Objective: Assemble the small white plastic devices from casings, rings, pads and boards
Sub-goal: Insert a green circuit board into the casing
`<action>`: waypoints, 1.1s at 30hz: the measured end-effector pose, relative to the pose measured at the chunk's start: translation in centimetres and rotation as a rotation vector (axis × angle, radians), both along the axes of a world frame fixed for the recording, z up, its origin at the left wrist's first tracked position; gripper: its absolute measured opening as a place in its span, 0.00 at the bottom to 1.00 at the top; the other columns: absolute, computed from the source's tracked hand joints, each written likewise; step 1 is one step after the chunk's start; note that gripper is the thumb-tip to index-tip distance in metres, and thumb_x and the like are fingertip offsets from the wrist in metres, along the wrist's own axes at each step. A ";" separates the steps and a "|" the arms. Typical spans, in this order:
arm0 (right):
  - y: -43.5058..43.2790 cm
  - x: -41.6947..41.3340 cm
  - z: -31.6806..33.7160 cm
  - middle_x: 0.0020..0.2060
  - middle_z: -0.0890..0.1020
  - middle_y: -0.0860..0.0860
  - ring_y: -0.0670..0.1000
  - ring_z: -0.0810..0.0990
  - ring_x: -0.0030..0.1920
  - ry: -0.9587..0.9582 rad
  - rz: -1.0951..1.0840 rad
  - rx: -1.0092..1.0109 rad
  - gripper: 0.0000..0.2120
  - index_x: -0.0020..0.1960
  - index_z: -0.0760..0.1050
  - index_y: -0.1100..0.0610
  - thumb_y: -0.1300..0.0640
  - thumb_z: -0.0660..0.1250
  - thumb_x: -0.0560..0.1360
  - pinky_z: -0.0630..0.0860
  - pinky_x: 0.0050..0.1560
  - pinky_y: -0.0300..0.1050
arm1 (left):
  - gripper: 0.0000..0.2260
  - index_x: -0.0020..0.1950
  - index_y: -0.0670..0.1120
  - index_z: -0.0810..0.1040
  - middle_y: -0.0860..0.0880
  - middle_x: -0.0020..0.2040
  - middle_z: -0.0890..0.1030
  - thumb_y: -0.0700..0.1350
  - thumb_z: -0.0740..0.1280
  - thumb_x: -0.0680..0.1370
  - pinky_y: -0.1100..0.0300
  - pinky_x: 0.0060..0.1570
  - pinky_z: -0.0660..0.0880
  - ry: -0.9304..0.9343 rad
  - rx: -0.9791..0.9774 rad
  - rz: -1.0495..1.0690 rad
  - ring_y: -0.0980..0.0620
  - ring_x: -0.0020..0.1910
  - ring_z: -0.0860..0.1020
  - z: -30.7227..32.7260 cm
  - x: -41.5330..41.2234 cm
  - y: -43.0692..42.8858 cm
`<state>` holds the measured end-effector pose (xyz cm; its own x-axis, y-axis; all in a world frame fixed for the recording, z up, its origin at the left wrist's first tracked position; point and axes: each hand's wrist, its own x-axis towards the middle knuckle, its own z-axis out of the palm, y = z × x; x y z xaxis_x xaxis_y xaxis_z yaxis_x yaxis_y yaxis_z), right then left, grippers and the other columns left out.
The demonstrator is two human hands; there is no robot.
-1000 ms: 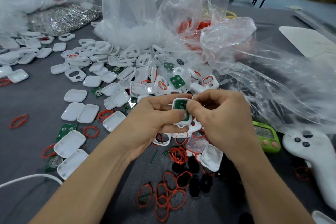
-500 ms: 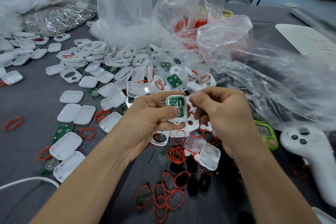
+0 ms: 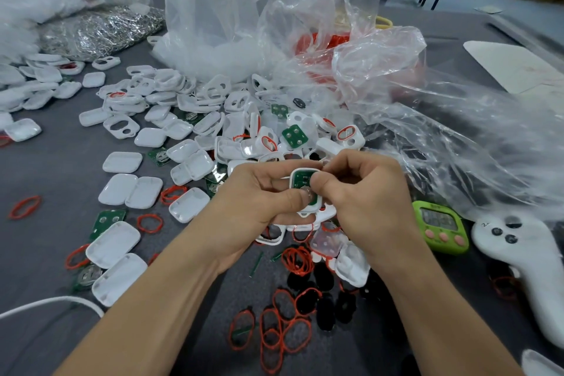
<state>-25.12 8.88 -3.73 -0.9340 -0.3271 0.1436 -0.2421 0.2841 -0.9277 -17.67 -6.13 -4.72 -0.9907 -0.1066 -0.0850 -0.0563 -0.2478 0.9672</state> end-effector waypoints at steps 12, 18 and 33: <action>-0.2 0.1 0.1 0.30 0.83 0.49 0.51 0.80 0.32 -0.007 0.020 -0.020 0.04 0.38 0.83 0.49 0.56 0.75 0.70 0.77 0.33 0.48 | 0.13 0.53 0.46 0.88 0.42 0.47 0.87 0.36 0.69 0.73 0.55 0.43 0.84 -0.081 0.087 0.115 0.49 0.43 0.86 0.3 -0.2 0.7; -0.5 0.7 0.2 0.29 0.82 0.47 0.46 0.79 0.30 0.030 0.037 -0.024 0.07 0.37 0.83 0.50 0.59 0.77 0.71 0.76 0.32 0.43 | 0.17 0.46 0.45 0.89 0.39 0.43 0.87 0.31 0.63 0.76 0.51 0.38 0.84 -0.075 -0.010 0.289 0.44 0.38 0.86 0.0 -0.6 1.3; -0.1 -0.2 0.0 0.43 0.88 0.47 0.47 0.86 0.42 -0.181 0.196 -0.044 0.08 0.47 0.83 0.48 0.52 0.73 0.68 0.81 0.44 0.45 | 0.14 0.50 0.44 0.88 0.42 0.46 0.88 0.32 0.64 0.80 0.59 0.38 0.83 -0.067 0.049 0.312 0.46 0.42 0.87 0.4 -0.6 1.1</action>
